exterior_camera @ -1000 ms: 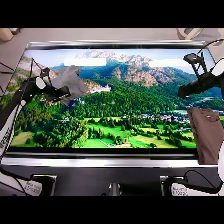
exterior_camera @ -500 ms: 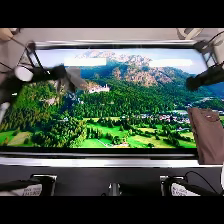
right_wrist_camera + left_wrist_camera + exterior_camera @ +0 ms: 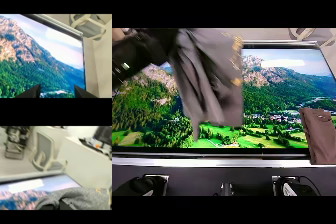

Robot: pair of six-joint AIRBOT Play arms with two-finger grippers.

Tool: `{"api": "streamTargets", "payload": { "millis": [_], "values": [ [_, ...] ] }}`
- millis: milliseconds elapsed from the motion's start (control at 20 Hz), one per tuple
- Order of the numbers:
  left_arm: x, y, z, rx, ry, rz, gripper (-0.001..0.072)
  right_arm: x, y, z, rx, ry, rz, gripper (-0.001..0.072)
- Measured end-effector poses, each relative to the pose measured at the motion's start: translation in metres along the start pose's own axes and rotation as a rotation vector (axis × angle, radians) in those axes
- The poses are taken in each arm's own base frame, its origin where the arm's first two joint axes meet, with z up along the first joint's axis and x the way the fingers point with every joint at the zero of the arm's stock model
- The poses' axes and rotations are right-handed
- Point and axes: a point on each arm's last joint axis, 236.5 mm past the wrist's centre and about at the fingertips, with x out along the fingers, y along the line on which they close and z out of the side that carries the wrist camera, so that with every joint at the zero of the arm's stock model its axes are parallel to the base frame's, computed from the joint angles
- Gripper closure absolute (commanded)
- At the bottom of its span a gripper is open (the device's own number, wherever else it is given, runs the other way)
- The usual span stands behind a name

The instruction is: Fold the shirts.

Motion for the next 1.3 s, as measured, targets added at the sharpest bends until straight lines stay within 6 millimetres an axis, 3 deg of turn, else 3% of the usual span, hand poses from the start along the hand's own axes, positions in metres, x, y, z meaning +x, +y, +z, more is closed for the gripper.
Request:
{"api": "streamTargets", "payload": {
  "millis": [150,300,350,450,500,600,700,800,850,900,1000,1100,1300],
  "values": [
    [0.033,-0.007,-0.099,-0.075,0.232,-0.023,0.0679,-0.012,0.016,-0.030,-0.002,0.117,0.064,0.0289],
    [0.064,-0.007,-0.231,-0.182,0.510,-0.010,0.0679,0.007,0.037,-0.065,-0.017,0.270,0.155,0.0289],
    [0.071,-0.006,-0.269,-0.216,0.588,0.000,0.0613,0.019,0.043,-0.075,-0.021,0.320,0.186,0.0288],
    [0.076,-0.005,-0.335,-0.284,0.752,0.019,0.0013,0.045,0.059,-0.093,-0.023,0.409,0.258,0.0267],
    [0.078,-0.004,-0.349,-0.301,0.799,0.018,0.0003,0.060,0.069,-0.101,-0.019,0.450,0.306,0.0195],
    [0.079,0.004,-0.351,-0.298,0.863,0.001,0.0006,0.085,0.097,-0.114,-0.007,0.515,0.430,0.0183],
    [0.078,0.026,-0.322,-0.261,0.870,0.000,0.0031,0.104,0.134,-0.124,0.030,0.553,0.583,0.0171],
    [0.066,0.066,-0.289,-0.210,0.866,0.050,0.0031,0.111,0.173,-0.135,0.053,0.584,0.736,0.0141],
    [0.056,0.092,-0.275,-0.193,0.864,0.096,0.0031,0.112,0.192,-0.144,0.049,0.608,0.801,0.0067],
    [0.043,0.116,-0.270,-0.196,0.878,0.142,0.0033,0.112,0.209,-0.154,0.043,0.634,0.857,0.0043],
    [0.016,0.163,-0.276,-0.246,0.927,0.241,0.0036,0.111,0.243,-0.174,0.022,0.674,0.952,0.0044],
    [-0.003,0.194,-0.299,-0.352,0.961,0.305,0.0036,0.110,0.270,-0.190,0.006,0.698,1.010,0.0043],
    [-0.001,0.213,-0.353,-0.579,0.975,0.329,0.0036,0.112,0.304,-0.208,-0.023,0.706,1.058,0.0043]
  ]
}}
